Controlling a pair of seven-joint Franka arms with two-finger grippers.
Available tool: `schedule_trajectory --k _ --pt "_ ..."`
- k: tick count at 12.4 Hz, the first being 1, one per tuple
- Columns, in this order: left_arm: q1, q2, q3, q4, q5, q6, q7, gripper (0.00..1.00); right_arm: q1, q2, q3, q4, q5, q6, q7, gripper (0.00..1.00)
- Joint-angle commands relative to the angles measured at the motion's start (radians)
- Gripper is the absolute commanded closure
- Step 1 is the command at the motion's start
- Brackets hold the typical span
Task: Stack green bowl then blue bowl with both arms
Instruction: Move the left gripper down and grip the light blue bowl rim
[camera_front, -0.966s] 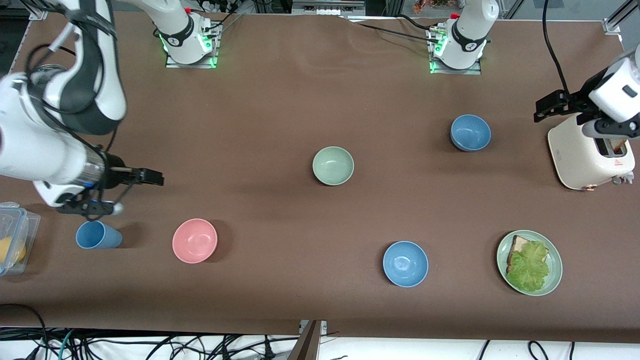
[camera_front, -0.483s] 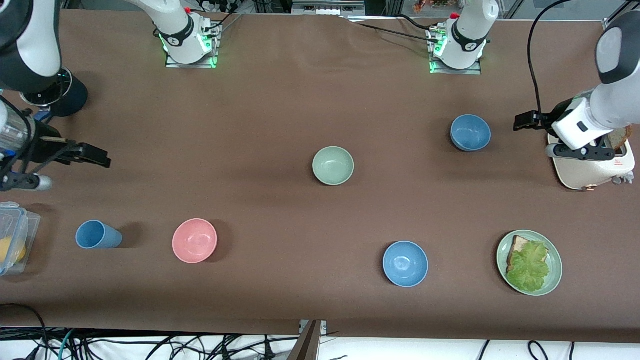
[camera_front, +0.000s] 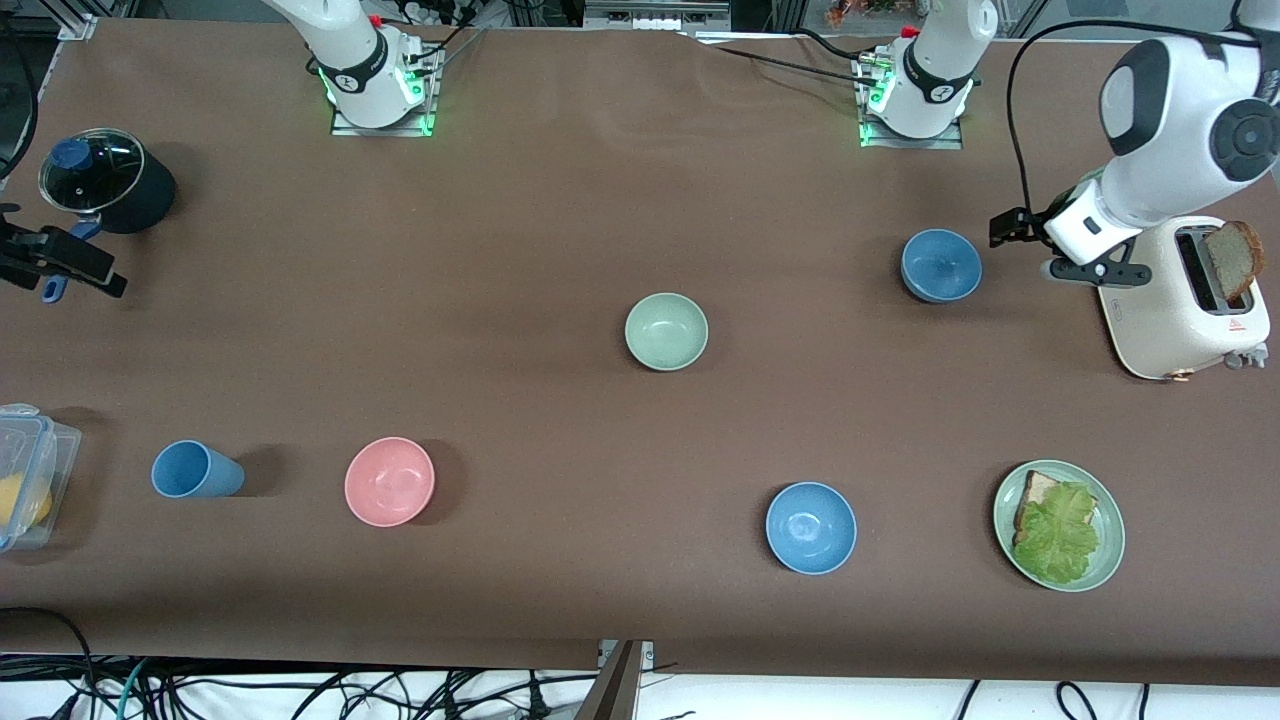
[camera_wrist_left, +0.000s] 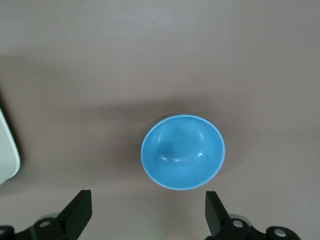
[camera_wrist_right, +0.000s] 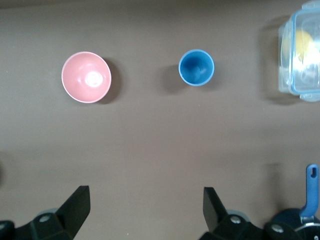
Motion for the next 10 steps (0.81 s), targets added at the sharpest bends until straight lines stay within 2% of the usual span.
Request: schedule_trajectory --k 1,4,6,8,9,10 --pt "0.015 -0.002 -0.010 -0.155 -0.011 0.209 0.026 0.00 -0.114 -0.021 0.095 -0.022 -0.024 -0.047 -0.089 0.00" --pt "0.017 0.100 -0.010 -0.180 -0.008 0.305 0.028 0.00 -0.144 -0.063 0.135 -0.072 -0.049 -0.052 -0.131 0.00" --pt "0.017 0.135 -0.010 -0.219 -0.007 0.392 0.037 0.00 -0.156 -0.082 0.205 -0.086 -0.117 -0.067 -0.128 0.00" --pt "0.050 0.182 -0.010 -0.234 -0.007 0.484 0.158 0.01 -0.154 -0.071 0.212 -0.083 -0.122 -0.072 -0.123 0.00" --pt "0.081 0.211 -0.010 -0.234 -0.007 0.545 0.205 0.04 -0.156 -0.062 0.210 -0.077 -0.122 -0.074 -0.125 0.00" --pt "0.092 0.233 -0.010 -0.234 -0.007 0.572 0.264 0.17 -0.156 -0.059 0.209 -0.074 -0.121 -0.074 -0.126 0.00"
